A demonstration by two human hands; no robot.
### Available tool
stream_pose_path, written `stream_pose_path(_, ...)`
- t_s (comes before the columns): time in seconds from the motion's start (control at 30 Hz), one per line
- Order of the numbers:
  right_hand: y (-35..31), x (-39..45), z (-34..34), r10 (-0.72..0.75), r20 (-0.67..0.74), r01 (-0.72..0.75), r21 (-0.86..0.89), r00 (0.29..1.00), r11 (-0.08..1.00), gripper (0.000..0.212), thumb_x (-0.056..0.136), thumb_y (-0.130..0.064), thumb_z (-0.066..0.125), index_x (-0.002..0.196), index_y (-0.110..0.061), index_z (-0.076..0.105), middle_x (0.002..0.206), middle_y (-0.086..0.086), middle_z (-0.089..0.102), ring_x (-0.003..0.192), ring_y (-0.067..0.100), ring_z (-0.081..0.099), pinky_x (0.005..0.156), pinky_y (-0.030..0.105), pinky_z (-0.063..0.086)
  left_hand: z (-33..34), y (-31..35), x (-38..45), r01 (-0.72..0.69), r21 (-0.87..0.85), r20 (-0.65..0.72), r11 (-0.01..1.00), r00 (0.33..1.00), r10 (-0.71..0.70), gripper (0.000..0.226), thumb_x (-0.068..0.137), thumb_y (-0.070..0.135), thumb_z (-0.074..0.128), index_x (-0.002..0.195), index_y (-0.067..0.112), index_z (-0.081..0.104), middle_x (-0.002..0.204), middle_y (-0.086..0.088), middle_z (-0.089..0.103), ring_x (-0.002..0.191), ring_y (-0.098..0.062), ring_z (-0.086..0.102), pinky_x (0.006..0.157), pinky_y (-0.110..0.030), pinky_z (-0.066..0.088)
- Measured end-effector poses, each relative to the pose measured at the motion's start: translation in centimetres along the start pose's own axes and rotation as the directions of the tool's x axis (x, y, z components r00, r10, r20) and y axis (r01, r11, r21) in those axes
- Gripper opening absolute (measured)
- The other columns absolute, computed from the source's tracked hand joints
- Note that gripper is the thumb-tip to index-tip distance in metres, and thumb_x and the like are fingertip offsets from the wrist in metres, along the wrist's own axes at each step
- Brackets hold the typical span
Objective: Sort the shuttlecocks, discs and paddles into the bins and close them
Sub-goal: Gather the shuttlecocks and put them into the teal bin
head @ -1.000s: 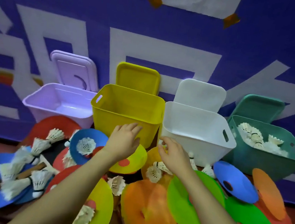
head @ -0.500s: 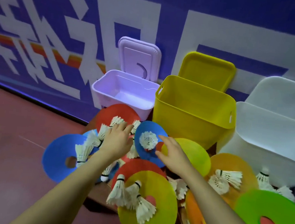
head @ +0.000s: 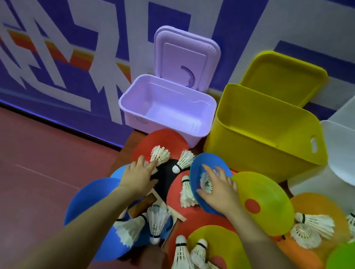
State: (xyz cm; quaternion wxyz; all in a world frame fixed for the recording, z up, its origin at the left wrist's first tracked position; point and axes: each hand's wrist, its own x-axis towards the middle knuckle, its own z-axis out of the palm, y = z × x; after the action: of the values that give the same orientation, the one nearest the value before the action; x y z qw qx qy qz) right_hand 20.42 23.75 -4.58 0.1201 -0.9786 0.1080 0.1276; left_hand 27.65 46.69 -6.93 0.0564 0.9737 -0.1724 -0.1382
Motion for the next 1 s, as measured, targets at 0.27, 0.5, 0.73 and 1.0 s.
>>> stream_pose_path(0.27,-0.4,0.0,-0.6,-0.104,-0.203,0.091,-0.069,0.974,0.993,0.054,0.089,-0.038,0.051,0.139,-0.028,0.036,0.130,-0.002,0.045,0.121,0.019,0.045,0.094,0.032,0.023,0.8,-1.3,1.1,-0.083,-0.105,-0.186,0.991,0.981,0.062,0.038,0.090,0.017,0.055,0.127,0.013,0.050,0.119,-0.014,0.046,0.099,-0.035,0.050,0.083,-0.039,0.040)
stream_pose_path(0.5,-0.5,-2.2,-1.1,-0.003,-0.360,0.073,0.181,0.933,0.981,0.050,0.087,-0.030,0.059,0.135,-0.021,0.047,0.129,-0.001,0.050,0.120,0.020,0.047,0.098,0.034,0.027,0.3,-1.3,-0.9,-0.294,-0.266,-0.442,0.918,0.883,0.154,0.031,0.073,0.001,0.074,0.103,0.003,0.065,0.098,-0.018,0.056,0.077,-0.036,0.058,0.063,-0.041,0.050)
stream_pose_path(0.73,1.0,-5.1,-3.3,-0.019,-0.443,0.145,0.252,0.896,0.957,0.051,0.082,-0.039,0.051,0.130,-0.022,0.052,0.121,-0.001,0.054,0.109,0.021,0.054,0.092,0.037,0.032,-2.8,3.2,-2.7,-0.445,-0.232,-0.651,0.865,0.732,0.202,0.033,0.080,0.014,0.067,0.111,0.014,0.053,0.111,-0.018,0.056,0.088,-0.035,0.057,0.073,-0.040,0.047)
stream_pose_path(1.0,8.4,-11.2,-7.6,0.004,-0.565,0.171,0.257,0.825,0.951,0.051,0.082,-0.042,0.049,0.128,-0.022,0.054,0.119,0.000,0.055,0.109,0.022,0.055,0.087,0.039,0.040,-6.5,15.1,-4.9,-0.614,-0.012,-0.716,0.789,0.556,0.422,0.033,0.085,0.023,0.047,0.114,0.010,0.053,0.109,-0.023,0.059,0.084,-0.037,0.057,0.067,-0.039,0.046)
